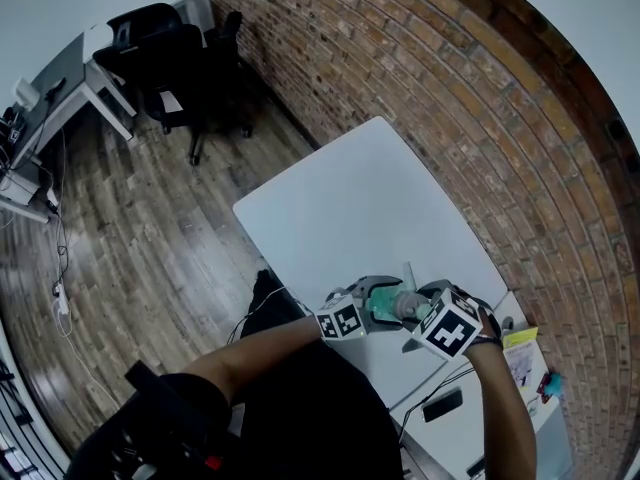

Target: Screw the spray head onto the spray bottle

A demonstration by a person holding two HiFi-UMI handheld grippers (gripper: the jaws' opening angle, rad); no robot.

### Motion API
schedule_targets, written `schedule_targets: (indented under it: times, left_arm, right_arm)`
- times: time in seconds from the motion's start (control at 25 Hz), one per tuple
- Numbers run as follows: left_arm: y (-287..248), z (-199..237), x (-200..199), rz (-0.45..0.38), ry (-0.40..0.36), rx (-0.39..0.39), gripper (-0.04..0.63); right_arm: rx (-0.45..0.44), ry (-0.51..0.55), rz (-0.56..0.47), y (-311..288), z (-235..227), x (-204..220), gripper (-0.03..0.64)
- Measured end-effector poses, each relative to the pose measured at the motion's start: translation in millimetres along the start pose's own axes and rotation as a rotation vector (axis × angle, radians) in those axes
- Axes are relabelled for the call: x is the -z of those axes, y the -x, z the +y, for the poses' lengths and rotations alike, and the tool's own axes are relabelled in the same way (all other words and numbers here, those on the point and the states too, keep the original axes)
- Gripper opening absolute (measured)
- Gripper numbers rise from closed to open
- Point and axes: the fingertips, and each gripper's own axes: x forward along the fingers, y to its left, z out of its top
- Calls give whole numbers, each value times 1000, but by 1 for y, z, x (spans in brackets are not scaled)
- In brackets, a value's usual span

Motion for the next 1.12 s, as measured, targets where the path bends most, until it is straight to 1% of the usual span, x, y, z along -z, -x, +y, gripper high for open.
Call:
schedule_targets:
  times: [0.08, 0.24, 0.44, 0.6, 0.76, 0.88, 1.04, 1.12]
  left_arm:
    - [1, 0, 1, 3, -2, -1, 417]
    - [3, -1, 2, 8, 2, 4, 417]
    - [4, -2, 4, 12, 4, 20, 417]
    - [6, -4, 2, 8, -5, 49, 417]
    - [9, -4, 1, 12, -9, 97, 417]
    - [10, -6, 2, 15, -8, 119, 417]
    - [7, -6, -2, -4, -16, 144, 417]
    - [7, -6, 0, -3, -24, 161, 417]
  right_arm:
    - [2, -44, -13, 0, -1, -1, 259]
    - [11, -165, -51, 0, -1, -2, 259]
    - [39, -259, -75, 0, -4, -2, 259]
    - [51, -318, -73, 0, -3, -2, 259]
    - [58, -383, -86, 0, -4, -4, 259]
    - [59, -403, -75, -2, -1, -4, 259]
    - [57, -427, -68, 1, -3, -4, 259]
    - [65, -456, -70, -1, -5, -2, 259]
